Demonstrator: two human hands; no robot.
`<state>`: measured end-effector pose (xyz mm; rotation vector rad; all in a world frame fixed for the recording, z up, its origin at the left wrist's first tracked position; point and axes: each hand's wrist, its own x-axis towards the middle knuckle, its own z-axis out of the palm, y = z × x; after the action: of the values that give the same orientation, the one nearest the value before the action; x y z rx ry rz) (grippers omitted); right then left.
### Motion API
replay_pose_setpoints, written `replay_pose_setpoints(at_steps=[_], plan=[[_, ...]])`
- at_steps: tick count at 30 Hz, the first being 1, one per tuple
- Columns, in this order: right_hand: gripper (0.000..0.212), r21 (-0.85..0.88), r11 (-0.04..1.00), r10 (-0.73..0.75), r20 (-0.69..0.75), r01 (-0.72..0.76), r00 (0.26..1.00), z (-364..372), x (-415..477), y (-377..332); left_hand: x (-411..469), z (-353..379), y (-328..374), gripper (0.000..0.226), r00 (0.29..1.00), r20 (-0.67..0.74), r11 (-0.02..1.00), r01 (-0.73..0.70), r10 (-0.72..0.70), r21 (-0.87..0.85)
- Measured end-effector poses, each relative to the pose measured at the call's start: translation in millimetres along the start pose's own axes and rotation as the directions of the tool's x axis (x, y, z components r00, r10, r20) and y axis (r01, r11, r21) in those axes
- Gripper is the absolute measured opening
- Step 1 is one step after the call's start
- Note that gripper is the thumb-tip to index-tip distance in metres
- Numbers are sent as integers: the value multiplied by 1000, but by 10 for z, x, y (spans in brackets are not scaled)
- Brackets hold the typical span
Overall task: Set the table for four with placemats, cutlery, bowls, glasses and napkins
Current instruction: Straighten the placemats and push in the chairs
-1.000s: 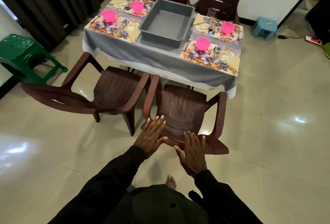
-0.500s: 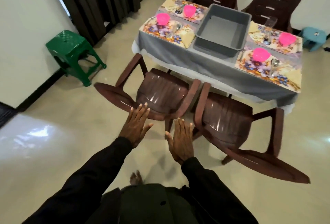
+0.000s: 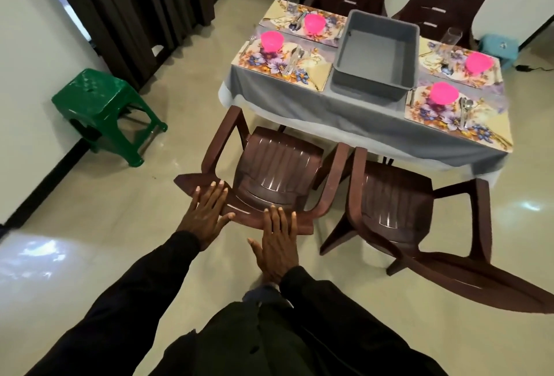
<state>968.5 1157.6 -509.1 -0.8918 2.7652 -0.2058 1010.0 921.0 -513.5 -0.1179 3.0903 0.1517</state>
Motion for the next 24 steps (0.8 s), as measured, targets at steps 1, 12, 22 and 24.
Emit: replay_pose_setpoints(at_steps=[1, 12, 22, 24], plan=[[84, 0, 1000, 19, 6, -19, 1000, 1, 28, -23, 53, 9, -60, 76, 1000, -3, 1000, -19, 19, 3], [87, -50, 999, 16, 5, -15, 1000, -87, -108, 81, -33, 39, -78, 73, 987, -21, 983, -162, 161, -85], [95, -122, 968, 220, 4, -218, 976, -96, -130, -346, -63, 1, -371, 68, 951, 20, 948, -305, 308, -90], [94, -115, 962, 251, 3, -249, 968, -111, -117, -414, -31, 3, -414, 69, 944, 25, 940, -324, 329, -111]])
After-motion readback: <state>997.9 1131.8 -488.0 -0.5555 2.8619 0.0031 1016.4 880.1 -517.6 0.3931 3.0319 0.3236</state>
